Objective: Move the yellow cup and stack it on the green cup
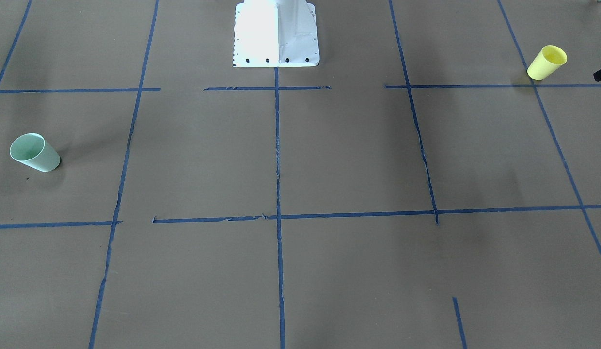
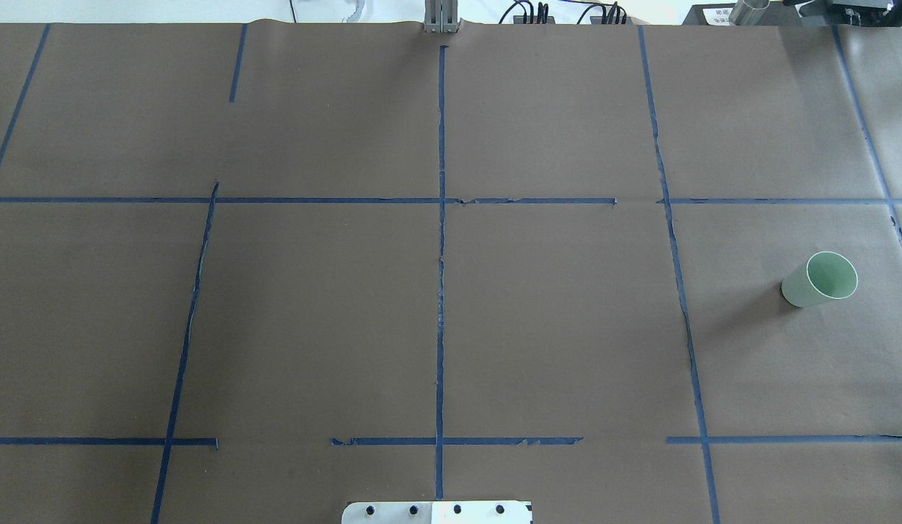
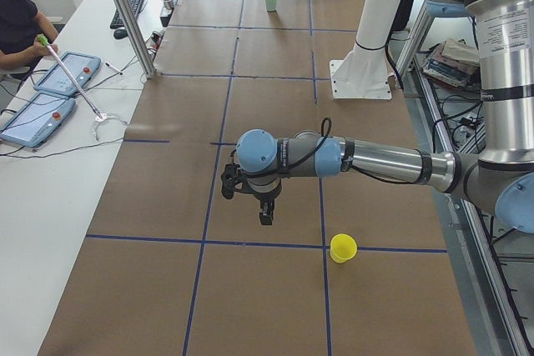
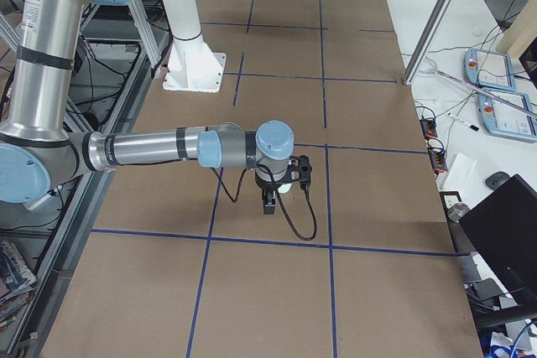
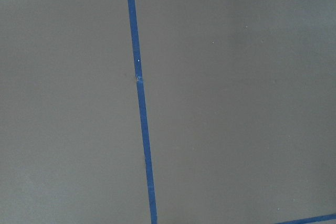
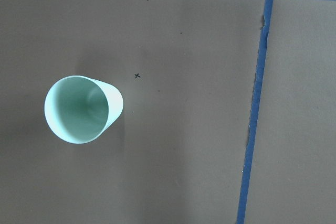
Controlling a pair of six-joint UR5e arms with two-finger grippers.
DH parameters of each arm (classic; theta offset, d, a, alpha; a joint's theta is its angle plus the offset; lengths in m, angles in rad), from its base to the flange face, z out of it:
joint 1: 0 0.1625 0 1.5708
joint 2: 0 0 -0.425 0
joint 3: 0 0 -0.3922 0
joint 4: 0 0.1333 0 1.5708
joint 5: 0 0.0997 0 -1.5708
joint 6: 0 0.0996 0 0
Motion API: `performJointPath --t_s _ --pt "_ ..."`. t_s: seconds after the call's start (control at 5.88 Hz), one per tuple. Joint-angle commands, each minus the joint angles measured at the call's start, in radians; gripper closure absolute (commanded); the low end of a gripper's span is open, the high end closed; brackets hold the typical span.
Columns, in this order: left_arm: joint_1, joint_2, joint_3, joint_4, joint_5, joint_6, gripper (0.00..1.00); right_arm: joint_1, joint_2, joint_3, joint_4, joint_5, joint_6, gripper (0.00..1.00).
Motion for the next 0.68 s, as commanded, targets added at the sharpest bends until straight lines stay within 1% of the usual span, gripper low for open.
performJointPath --t_s 0.0,0.34,0.51 --pt "0.119 0.007 0.000 -0.136 0.001 -0.401 0.00 -0.003 0.001 0.001 0.002 0.001 0.003 0.00" --pt "0.168 0.010 -0.009 -0.201 0.101 -0.624 0.00 -0.015 0.000 0.000 -0.005 0.003 0.010 0.00" --pt "0.252 0.008 -0.012 -0.233 0.181 -0.800 0.00 -0.019 -0.008 -0.002 -0.001 0.001 0.022 0.00"
